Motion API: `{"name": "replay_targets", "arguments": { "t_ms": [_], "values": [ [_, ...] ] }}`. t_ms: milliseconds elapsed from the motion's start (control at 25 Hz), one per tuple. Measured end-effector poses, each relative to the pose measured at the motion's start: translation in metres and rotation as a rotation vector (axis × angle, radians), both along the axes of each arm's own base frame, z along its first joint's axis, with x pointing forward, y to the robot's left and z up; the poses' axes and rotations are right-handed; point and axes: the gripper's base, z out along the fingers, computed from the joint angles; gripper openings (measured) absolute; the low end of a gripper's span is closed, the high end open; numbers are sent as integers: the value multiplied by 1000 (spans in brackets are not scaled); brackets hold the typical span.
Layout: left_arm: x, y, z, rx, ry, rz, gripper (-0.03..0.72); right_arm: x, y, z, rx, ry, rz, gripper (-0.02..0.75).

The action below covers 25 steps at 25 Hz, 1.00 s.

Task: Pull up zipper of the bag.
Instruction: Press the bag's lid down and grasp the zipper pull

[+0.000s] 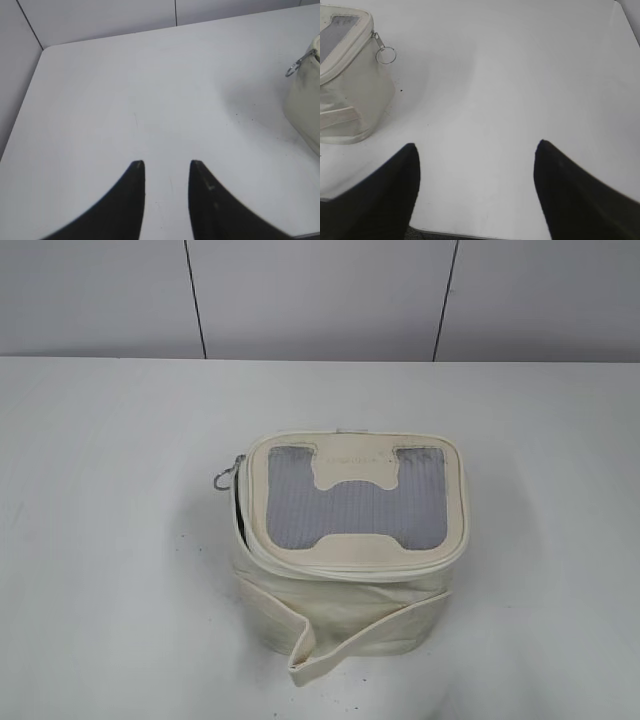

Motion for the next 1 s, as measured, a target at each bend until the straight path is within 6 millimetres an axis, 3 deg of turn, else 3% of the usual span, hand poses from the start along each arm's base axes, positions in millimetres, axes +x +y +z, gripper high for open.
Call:
{"name": "replay_targets", "arguments": {
  "t_ms": [1000],
  "values": [
    [0,0,0,0,0,0,239,0,0,0,0,0,0,553]
  ]
}}
